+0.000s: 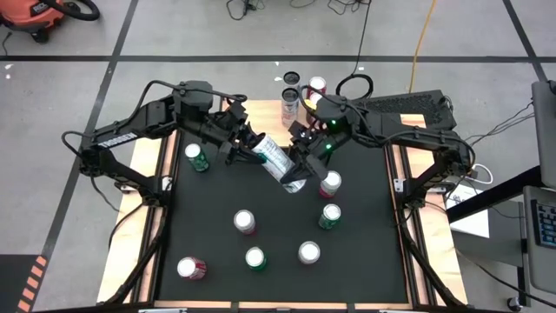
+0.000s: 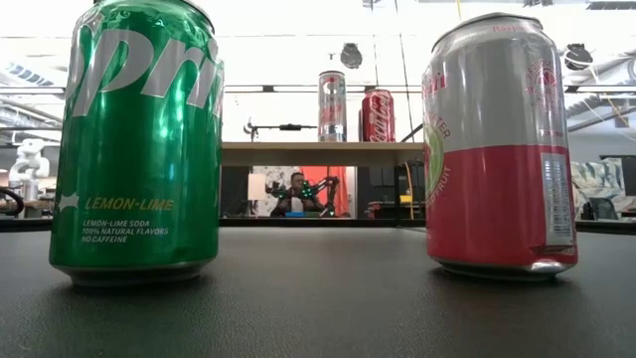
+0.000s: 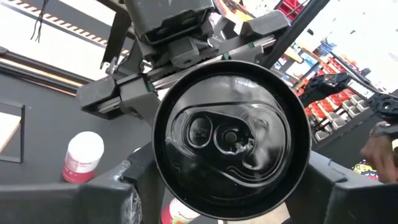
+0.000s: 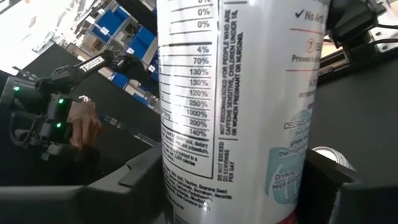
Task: Place canned beverage on shelf
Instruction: Put the white pink soda can aligned with the other white pink soda cans on the shelf
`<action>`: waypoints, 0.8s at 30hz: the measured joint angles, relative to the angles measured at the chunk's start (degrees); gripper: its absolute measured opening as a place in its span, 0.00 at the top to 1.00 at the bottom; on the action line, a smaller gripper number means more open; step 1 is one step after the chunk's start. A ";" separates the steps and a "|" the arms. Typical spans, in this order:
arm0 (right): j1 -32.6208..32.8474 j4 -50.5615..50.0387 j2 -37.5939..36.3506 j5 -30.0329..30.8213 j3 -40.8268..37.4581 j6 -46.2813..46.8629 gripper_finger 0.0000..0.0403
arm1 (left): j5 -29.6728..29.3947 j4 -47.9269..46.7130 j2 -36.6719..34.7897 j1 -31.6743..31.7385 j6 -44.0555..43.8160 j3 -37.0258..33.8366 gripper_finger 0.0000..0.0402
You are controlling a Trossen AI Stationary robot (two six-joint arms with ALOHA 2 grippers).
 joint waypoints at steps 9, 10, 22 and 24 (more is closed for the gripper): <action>-0.09 -1.05 -0.17 3.00 0.00 2.39 0.25 | -1.04 -0.40 0.04 0.03 -0.70 -0.04 0.39; -0.12 -1.36 -0.22 3.01 0.00 2.43 0.24 | -1.09 -0.34 0.06 0.00 -0.83 -0.04 0.39; -2.56 -5.46 -5.46 12.43 0.00 -3.93 0.21 | -4.24 1.49 0.00 0.07 -6.46 -0.09 0.39; -2.67 -6.49 -6.88 16.39 0.00 -6.49 0.21 | -5.67 2.01 0.00 0.11 -7.78 -0.09 0.39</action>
